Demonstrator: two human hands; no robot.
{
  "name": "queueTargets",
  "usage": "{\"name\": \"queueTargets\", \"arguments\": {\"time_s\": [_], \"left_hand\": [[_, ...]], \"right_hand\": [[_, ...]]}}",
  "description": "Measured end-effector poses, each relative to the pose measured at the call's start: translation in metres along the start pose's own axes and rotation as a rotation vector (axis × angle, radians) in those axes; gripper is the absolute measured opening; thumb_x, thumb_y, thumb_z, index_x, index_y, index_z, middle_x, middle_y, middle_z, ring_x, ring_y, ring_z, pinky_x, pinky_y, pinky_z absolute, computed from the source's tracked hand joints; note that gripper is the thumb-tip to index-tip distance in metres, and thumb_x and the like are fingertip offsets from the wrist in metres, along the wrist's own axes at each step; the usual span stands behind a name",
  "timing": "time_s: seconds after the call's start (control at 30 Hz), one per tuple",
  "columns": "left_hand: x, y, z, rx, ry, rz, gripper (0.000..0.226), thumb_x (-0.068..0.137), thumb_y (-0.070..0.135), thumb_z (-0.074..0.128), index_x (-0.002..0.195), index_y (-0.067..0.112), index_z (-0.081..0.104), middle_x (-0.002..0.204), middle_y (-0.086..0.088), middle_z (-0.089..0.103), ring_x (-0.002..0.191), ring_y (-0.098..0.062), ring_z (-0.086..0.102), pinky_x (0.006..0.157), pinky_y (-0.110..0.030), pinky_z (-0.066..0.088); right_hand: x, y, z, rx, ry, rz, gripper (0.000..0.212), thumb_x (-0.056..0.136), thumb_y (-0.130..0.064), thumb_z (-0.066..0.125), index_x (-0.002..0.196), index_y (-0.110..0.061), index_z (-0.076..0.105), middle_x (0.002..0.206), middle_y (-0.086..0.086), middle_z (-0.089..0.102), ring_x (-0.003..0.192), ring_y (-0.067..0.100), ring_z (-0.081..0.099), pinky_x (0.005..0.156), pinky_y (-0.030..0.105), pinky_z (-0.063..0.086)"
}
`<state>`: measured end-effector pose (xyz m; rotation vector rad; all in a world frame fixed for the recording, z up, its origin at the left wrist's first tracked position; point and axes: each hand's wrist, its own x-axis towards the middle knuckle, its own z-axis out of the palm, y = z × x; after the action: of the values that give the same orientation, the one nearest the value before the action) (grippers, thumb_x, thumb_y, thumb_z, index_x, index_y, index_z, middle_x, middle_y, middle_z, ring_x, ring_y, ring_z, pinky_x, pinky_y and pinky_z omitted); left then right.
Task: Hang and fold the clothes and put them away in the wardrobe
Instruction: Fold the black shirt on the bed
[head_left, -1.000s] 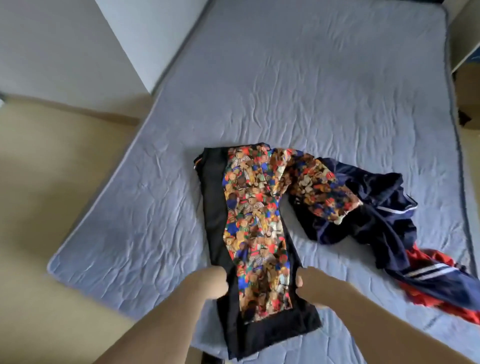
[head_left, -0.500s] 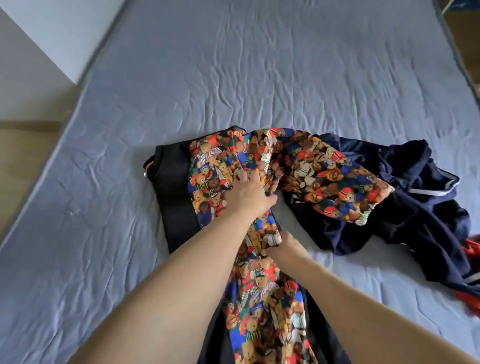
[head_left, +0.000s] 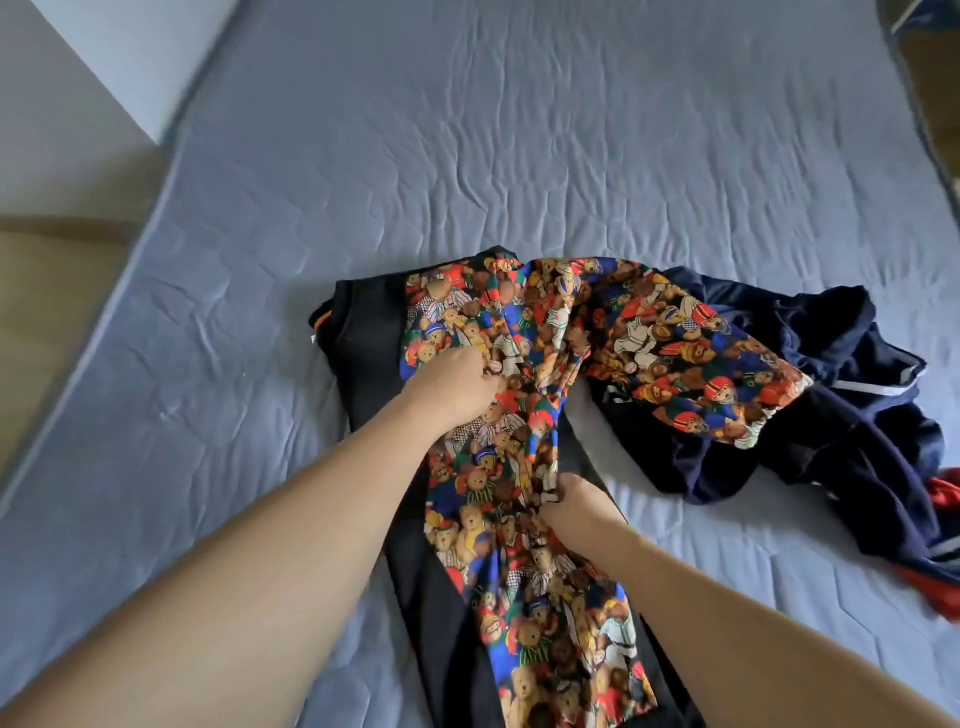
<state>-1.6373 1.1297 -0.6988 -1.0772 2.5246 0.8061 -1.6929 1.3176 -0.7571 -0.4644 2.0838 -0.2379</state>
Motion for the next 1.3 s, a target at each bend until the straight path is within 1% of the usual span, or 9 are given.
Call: {"name": "queueTargets", "arguments": {"time_s": [0.2, 0.37, 0.47, 0.53, 0.8, 0.9, 1.03, 1.13, 1.3], "left_hand": [[0.018, 0.031, -0.023, 0.141, 0.104, 0.156, 0.025, 0.092, 0.025, 0.048, 0.116, 0.018, 0.052, 0.123, -0.005, 0.052, 0.112, -0.03, 0.049, 0.086, -0.044, 0.046], [0.055, 0.137, 0.031, 0.274, 0.063, 0.601, 0.065, 0.091, 0.018, 0.049, 0.148, 0.032, 0.021, 0.156, 0.004, 0.017, 0.129, -0.03, 0.039, 0.095, -0.046, 0.045], [0.074, 0.194, 0.057, 0.364, 0.019, 0.677, 0.069, 0.091, 0.018, 0.048, 0.15, 0.036, 0.016, 0.157, 0.006, 0.018, 0.123, -0.028, 0.049, 0.088, -0.041, 0.045], [0.082, 0.214, 0.069, 0.47, 0.023, 0.68, 0.043, 0.094, 0.017, 0.047, 0.135, 0.027, 0.044, 0.135, 0.0, 0.045, 0.11, -0.03, 0.057, 0.075, -0.04, 0.044], [0.053, 0.145, 0.092, -0.772, 0.204, 0.13, 0.021, 0.098, 0.024, 0.045, 0.087, 0.022, 0.063, 0.082, 0.002, 0.061, 0.078, -0.02, 0.058, 0.069, -0.025, 0.047], [0.043, 0.091, 0.07, -1.14, 0.249, -0.223, 0.032, 0.093, 0.043, 0.045, 0.112, 0.022, 0.058, 0.106, -0.003, 0.063, 0.091, -0.022, 0.065, 0.081, -0.038, 0.056], [0.014, 0.011, 0.023, -1.338, 0.455, -0.462, 0.024, 0.101, 0.029, 0.036, 0.119, 0.019, 0.05, 0.106, -0.007, 0.062, 0.08, -0.019, 0.066, 0.067, -0.032, 0.052], [-0.024, -0.048, -0.034, -1.393, 0.583, -0.558, 0.016, 0.104, 0.028, 0.032, 0.105, 0.021, 0.047, 0.089, -0.004, 0.058, 0.073, -0.015, 0.061, 0.069, -0.032, 0.05], [-0.089, -0.144, -0.118, -1.383, 0.741, -0.652, 0.015, 0.104, 0.029, 0.033, 0.101, 0.025, 0.047, 0.091, 0.003, 0.057, 0.079, -0.013, 0.061, 0.074, -0.033, 0.051]], "right_hand": [[-0.012, 0.002, -0.018, 0.198, -0.024, 0.012, 0.026, 0.08, -0.023, 0.059, 0.103, -0.011, 0.057, 0.083, 0.001, 0.06, 0.063, 0.013, 0.052, 0.05, 0.023, 0.036], [0.012, 0.058, -0.075, 0.419, 0.157, 0.077, 0.012, 0.086, -0.021, 0.055, 0.097, -0.02, 0.05, 0.073, 0.002, 0.052, 0.058, 0.014, 0.044, 0.048, 0.023, 0.032], [0.017, 0.075, -0.058, 0.336, 0.013, 0.012, 0.018, 0.074, -0.026, 0.062, 0.07, -0.009, 0.056, 0.067, 0.004, 0.052, 0.067, 0.019, 0.049, 0.058, 0.032, 0.044], [0.026, 0.085, -0.029, 0.281, -0.03, -0.06, 0.044, 0.064, -0.042, 0.059, 0.093, -0.01, 0.063, 0.083, 0.003, 0.063, 0.077, 0.018, 0.058, 0.065, 0.034, 0.049], [0.013, 0.064, -0.003, 0.305, -0.185, -0.149, 0.025, 0.082, -0.048, 0.059, 0.087, -0.023, 0.06, 0.077, -0.006, 0.06, 0.074, 0.015, 0.057, 0.063, 0.03, 0.042], [0.003, 0.049, -0.003, 0.159, -0.237, -0.203, 0.04, 0.077, -0.054, 0.062, 0.101, -0.021, 0.061, 0.095, -0.003, 0.067, 0.086, 0.014, 0.061, 0.073, 0.027, 0.047], [-0.026, 0.01, -0.002, -0.19, -0.269, -0.192, 0.032, 0.094, -0.016, 0.044, 0.121, -0.004, 0.056, 0.113, 0.017, 0.058, 0.106, 0.031, 0.056, 0.082, 0.036, 0.045], [-0.062, -0.047, 0.004, -0.284, -0.409, -0.195, 0.031, 0.095, 0.0, 0.035, 0.121, 0.002, 0.053, 0.079, 0.021, 0.047, 0.09, 0.032, 0.051, 0.072, 0.037, 0.036], [-0.113, -0.139, 0.048, -0.483, -0.576, -0.177, 0.025, 0.092, -0.03, 0.044, 0.1, -0.012, 0.058, 0.087, 0.004, 0.051, 0.082, 0.022, 0.049, 0.073, 0.029, 0.039]]}}
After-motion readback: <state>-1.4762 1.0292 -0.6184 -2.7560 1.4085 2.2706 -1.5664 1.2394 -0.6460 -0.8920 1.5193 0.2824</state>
